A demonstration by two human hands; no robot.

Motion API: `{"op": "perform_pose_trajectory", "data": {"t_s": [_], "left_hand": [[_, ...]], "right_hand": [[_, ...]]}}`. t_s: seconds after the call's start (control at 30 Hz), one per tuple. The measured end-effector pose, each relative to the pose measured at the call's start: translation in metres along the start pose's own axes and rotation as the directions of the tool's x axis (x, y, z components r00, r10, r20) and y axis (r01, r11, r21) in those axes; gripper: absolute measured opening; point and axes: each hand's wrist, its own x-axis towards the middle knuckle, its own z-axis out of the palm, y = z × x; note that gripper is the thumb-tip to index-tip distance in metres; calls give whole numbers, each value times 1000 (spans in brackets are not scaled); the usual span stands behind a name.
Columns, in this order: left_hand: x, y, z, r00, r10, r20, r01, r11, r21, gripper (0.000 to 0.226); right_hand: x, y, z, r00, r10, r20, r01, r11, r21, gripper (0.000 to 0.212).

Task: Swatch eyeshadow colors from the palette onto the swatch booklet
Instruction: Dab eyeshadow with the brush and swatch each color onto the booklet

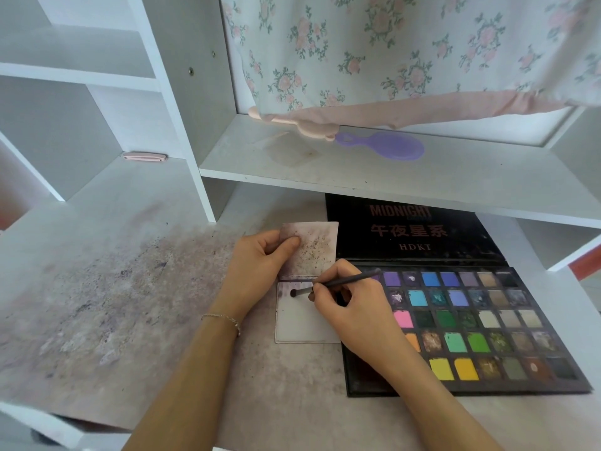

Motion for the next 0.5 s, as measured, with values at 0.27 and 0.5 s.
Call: {"op": "perform_pose_trajectory", "data": {"t_s": [0.27, 0.5], "left_hand": [[1, 0, 0, 1000, -8, -6, 8, 1000, -9, 14], [1, -2, 0, 1000, -4, -13, 4, 1000, 11, 14]], "right_hand": [[1, 1, 1, 1000, -22, 7, 22, 1000, -10, 20], [0, 2, -5, 984, -48, -169, 76, 984, 164, 18]]}}
